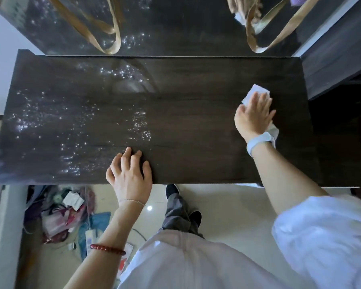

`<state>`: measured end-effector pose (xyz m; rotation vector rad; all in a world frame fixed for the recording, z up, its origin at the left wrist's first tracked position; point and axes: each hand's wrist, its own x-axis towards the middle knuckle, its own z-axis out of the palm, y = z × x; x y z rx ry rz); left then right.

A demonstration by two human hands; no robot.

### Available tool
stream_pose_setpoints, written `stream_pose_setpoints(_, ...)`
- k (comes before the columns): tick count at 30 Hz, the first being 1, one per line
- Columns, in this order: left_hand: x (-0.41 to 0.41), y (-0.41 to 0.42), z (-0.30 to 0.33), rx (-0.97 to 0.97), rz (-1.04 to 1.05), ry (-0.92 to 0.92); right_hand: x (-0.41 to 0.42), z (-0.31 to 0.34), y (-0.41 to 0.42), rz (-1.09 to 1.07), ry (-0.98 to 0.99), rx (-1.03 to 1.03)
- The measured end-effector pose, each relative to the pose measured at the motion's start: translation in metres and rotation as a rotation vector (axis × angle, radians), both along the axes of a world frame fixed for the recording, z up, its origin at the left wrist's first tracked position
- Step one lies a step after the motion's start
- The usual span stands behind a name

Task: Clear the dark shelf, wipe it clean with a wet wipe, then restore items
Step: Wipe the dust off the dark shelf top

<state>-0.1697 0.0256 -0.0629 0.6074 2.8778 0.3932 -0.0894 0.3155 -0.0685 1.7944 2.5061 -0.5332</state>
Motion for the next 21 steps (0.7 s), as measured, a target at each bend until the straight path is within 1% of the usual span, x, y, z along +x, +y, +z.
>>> stream_pose_setpoints(1, 0.000, -0.001, 0.000, -0.002, -0.008, -0.010, -0.016, 0.001, -0.006, 0.053, 0.016, 0.000)
stream_pose_setpoints(2, 0.000, -0.002, 0.001, -0.002, -0.018, -0.015, -0.030, -0.002, -0.020, 0.166, 0.055, 0.017)
stream_pose_setpoints(5, -0.002, -0.006, 0.003, -0.003, -0.043, -0.027, -0.043, -0.007, -0.095, 0.604, 0.150, 0.047)
stream_pose_setpoints(8, -0.003, -0.008, 0.004, -0.013, -0.061, -0.053, -0.010, -0.005, -0.146, 0.881, 0.188, 0.016)
stream_pose_setpoints(10, -0.002, -0.007, 0.004, -0.007, -0.068, -0.055, 0.025, -0.008, -0.144, 1.034, 0.188, 0.027)
stream_pose_setpoints(11, -0.001, -0.007, 0.004, -0.005, -0.063, -0.057, 0.042, -0.010, -0.135, 1.068, 0.183, 0.037)
stream_pose_setpoints(12, -0.001, -0.007, 0.003, 0.000, -0.058, -0.059, 0.059, -0.011, -0.123, 1.047, 0.170, 0.051)
stream_pose_setpoints(13, 0.000, -0.007, 0.003, 0.006, -0.052, -0.058, 0.075, -0.011, -0.110, 0.972, 0.153, 0.072)
stream_pose_setpoints(14, 0.001, -0.006, 0.002, 0.012, -0.045, -0.056, 0.090, -0.012, -0.096, 0.848, 0.135, 0.092)
stream_pose_setpoints(17, 0.003, -0.004, -0.001, 0.042, -0.022, -0.046, 0.122, -0.010, -0.065, 0.378, 0.095, 0.149)
stream_pose_setpoints(19, 0.004, -0.002, 0.000, 0.055, -0.012, -0.038, 0.118, -0.008, -0.065, 0.082, 0.106, 0.116)
stream_pose_setpoints(20, 0.005, -0.002, 0.000, 0.052, -0.014, -0.035, 0.107, -0.008, -0.072, -0.025, 0.126, 0.103)
stream_pose_setpoints(21, 0.005, -0.002, 0.001, 0.052, -0.013, -0.037, 0.094, -0.008, -0.083, -0.056, 0.147, 0.091)
